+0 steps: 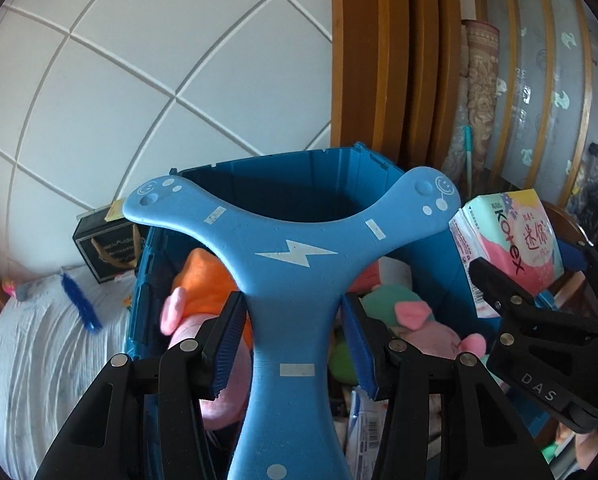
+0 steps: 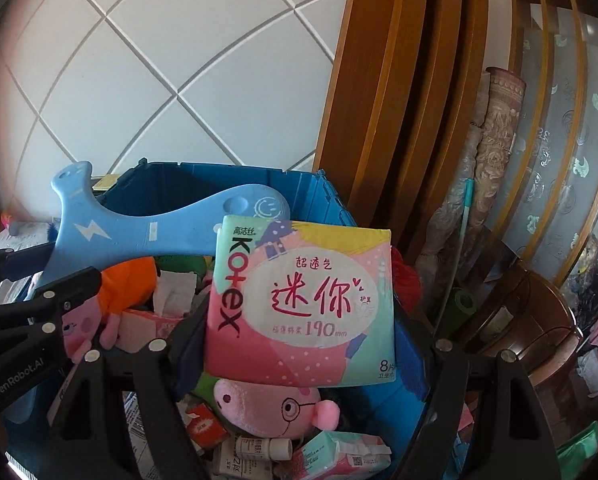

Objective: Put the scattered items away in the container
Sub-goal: 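Lift the boomerang and Kotex pack and carry them over the crate, then open both grippers to drop the boomerang and Kotex pack into the crate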

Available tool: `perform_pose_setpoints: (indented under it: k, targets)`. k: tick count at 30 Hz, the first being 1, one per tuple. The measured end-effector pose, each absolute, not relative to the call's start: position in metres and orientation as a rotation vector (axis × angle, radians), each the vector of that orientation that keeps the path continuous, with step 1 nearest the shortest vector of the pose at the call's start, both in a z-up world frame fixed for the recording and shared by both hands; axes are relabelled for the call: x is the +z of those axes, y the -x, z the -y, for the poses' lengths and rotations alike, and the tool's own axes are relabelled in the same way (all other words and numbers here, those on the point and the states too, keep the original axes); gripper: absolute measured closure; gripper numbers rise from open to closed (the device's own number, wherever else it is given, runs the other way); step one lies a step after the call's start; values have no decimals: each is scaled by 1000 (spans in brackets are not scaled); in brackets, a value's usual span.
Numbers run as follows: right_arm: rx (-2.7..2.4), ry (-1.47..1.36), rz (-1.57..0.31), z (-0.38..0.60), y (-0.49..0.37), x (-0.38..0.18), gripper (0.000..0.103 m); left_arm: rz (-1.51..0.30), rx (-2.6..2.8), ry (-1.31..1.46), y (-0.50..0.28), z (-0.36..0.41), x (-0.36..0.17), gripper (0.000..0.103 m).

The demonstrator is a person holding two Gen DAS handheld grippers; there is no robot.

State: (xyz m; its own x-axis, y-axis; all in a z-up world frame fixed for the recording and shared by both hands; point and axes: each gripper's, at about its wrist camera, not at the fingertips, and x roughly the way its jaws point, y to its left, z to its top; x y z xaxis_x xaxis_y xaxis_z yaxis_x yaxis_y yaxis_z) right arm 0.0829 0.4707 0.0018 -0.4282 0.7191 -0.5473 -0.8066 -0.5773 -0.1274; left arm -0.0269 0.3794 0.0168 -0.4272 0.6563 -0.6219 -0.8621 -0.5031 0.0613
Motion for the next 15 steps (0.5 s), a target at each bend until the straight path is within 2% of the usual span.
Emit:
perform_pose_setpoints:
  k: [8, 11, 12, 13, 15]
  targets:
    - [2098, 733, -214, -488, -86, -13, 25, -477, 2052, 691, 24, -394, 10, 54]
    - [2099, 736, -215, -494, -89, -14, 25, -473, 2061, 690, 24, -393, 9, 51]
    - [2097, 736, -215, -495, -89, -15, 25, -475, 2062, 688, 23, -393, 8, 45]
    - [2093, 734, -214, -494, -90, -14, 25, -475, 2065, 687, 22, -393, 8, 35]
    - [2088, 731, -215, -494, -92, -14, 20, -471, 2074, 678, 21, -392, 9, 25]
